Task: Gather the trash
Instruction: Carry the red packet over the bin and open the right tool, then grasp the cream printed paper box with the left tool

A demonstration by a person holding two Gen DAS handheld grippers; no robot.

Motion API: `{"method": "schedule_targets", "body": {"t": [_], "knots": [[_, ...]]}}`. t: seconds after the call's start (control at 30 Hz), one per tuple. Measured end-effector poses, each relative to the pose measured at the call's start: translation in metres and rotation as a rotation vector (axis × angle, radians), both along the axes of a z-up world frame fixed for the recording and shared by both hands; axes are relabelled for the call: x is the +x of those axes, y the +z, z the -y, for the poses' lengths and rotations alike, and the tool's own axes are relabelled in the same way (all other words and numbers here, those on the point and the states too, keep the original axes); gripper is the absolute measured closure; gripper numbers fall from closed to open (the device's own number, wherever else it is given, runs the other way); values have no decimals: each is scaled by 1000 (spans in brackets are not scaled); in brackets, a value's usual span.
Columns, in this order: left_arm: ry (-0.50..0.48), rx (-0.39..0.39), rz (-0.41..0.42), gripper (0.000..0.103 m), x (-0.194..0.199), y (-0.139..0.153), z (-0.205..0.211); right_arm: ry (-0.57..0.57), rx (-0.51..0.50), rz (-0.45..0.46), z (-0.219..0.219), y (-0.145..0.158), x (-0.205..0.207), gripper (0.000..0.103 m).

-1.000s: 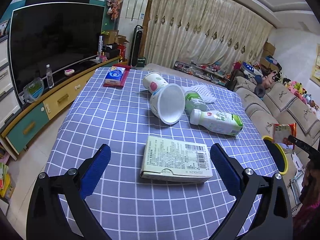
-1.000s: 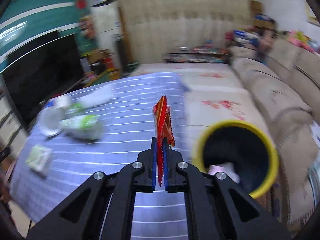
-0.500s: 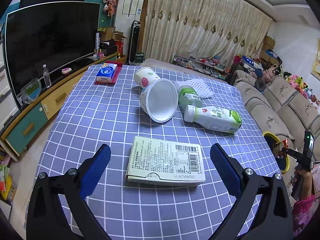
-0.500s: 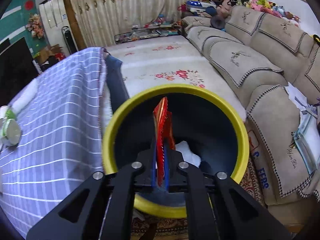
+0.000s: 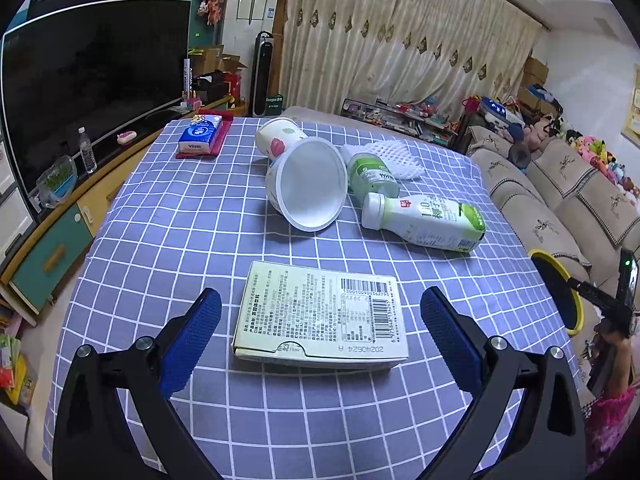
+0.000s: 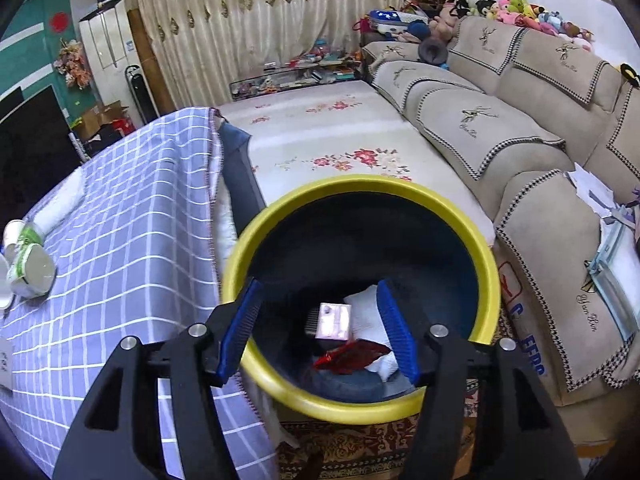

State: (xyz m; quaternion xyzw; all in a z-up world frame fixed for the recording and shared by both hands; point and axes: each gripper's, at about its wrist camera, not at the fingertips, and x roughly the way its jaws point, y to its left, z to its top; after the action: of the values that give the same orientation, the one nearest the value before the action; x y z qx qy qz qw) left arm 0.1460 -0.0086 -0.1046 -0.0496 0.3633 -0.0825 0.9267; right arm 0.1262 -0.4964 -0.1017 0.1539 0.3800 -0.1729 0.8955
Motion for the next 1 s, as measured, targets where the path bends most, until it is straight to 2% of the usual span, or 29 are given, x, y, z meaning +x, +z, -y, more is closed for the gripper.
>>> {"method": "schedule_targets", "body": {"t": [0.2, 0.3, 0.53, 0.67, 0.77, 0.83, 0.9, 0.97, 1.0], "knots": [[-3, 18, -22, 5, 5, -16, -9, 33, 0, 12, -11, 5, 3, 45], [-37, -12, -73, 5, 11, -30, -14, 38, 2, 16, -14, 6, 4, 45], [-119, -67, -125, 5, 16, -45, -14, 40, 2, 12, -14, 6, 3, 45], [-166, -80, -146, 5, 8, -47, 3, 44, 7, 12, -16, 5, 4, 45], [-267, -137, -180, 5, -5, -45, 32, 53, 8, 14, -17, 5, 5, 45], [-350, -146, -197, 5, -15, -44, 56, 58, 11, 18, -19, 5, 6, 45], [-455, -128, -197, 5, -27, -41, 85, 62, 15, 23, -19, 6, 6, 45], [-472, -66, -156, 5, -33, -32, 97, 65, 18, 29, -18, 7, 5, 45], [-444, -19, -129, 5, -32, -27, 98, 66, 18, 33, -18, 8, 3, 45]]}}
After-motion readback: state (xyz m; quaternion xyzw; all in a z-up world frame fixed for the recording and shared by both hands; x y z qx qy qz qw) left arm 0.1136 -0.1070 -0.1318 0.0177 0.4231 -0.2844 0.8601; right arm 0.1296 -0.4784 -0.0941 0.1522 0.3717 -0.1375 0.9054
